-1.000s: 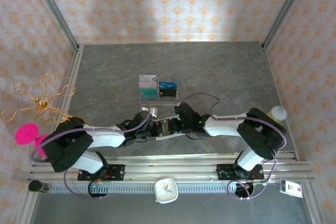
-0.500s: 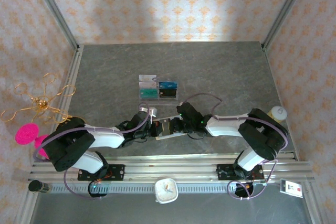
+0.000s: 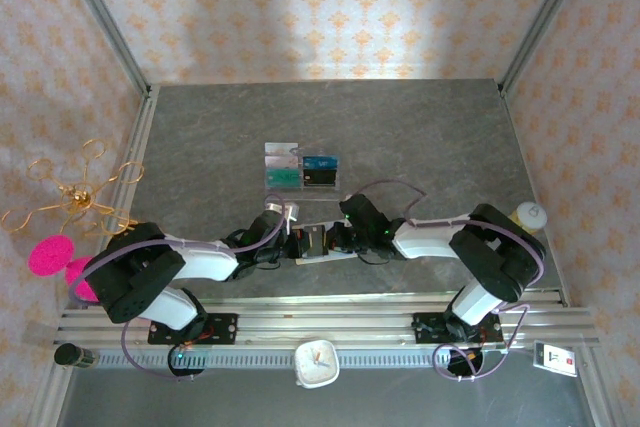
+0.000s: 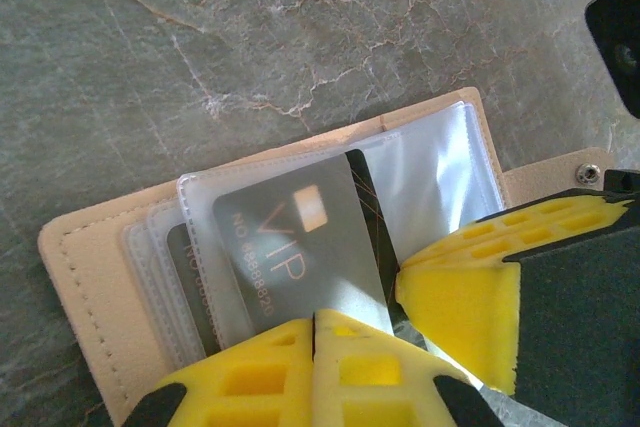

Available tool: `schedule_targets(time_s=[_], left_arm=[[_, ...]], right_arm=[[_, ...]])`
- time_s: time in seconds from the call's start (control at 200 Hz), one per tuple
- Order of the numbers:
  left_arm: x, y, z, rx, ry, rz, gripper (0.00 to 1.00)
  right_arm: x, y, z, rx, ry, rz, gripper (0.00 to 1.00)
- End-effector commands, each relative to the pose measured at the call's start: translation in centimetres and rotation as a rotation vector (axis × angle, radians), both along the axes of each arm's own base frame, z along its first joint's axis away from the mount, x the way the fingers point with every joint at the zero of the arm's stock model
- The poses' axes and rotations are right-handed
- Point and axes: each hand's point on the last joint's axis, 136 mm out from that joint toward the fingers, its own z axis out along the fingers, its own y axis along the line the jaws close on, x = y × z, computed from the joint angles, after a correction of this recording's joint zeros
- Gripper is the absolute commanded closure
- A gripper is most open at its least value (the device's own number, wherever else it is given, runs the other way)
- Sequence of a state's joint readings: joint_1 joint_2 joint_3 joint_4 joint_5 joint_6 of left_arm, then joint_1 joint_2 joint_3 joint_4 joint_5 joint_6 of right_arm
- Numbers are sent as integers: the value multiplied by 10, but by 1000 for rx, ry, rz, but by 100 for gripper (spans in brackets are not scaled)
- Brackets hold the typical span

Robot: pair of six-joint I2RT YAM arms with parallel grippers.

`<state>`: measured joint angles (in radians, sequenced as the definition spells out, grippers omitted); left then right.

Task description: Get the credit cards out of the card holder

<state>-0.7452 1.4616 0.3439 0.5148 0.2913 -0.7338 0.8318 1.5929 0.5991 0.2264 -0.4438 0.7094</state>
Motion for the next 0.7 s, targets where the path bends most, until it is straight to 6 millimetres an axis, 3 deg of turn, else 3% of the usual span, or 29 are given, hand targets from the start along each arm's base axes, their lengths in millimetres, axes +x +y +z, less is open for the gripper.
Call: schedule_targets(time_s=[0.0,0.21,0.335,0.425,0.556,0.696], left_arm=[[-28,25,-43,123,136,-7,100],[-31,33,-49,149,147,12,100],[-33,34,-55,164,158,3,100],[-35,32,-59,163,175,-11,100],[-36,31,-61,173,177,-19,100],[-37,33,-61,181,177,-17,100]], right_arm=[[-10,-1,-4,17,63,-23,87],[-1,-31,-11,-93,23,-110,81],[-9,-17,-15,-48,43,-22,80],[-11,-1,-7,31,40,33,80],[-8,7,1,44,17,70,80],[-2,2,-1,0,7,43,94]])
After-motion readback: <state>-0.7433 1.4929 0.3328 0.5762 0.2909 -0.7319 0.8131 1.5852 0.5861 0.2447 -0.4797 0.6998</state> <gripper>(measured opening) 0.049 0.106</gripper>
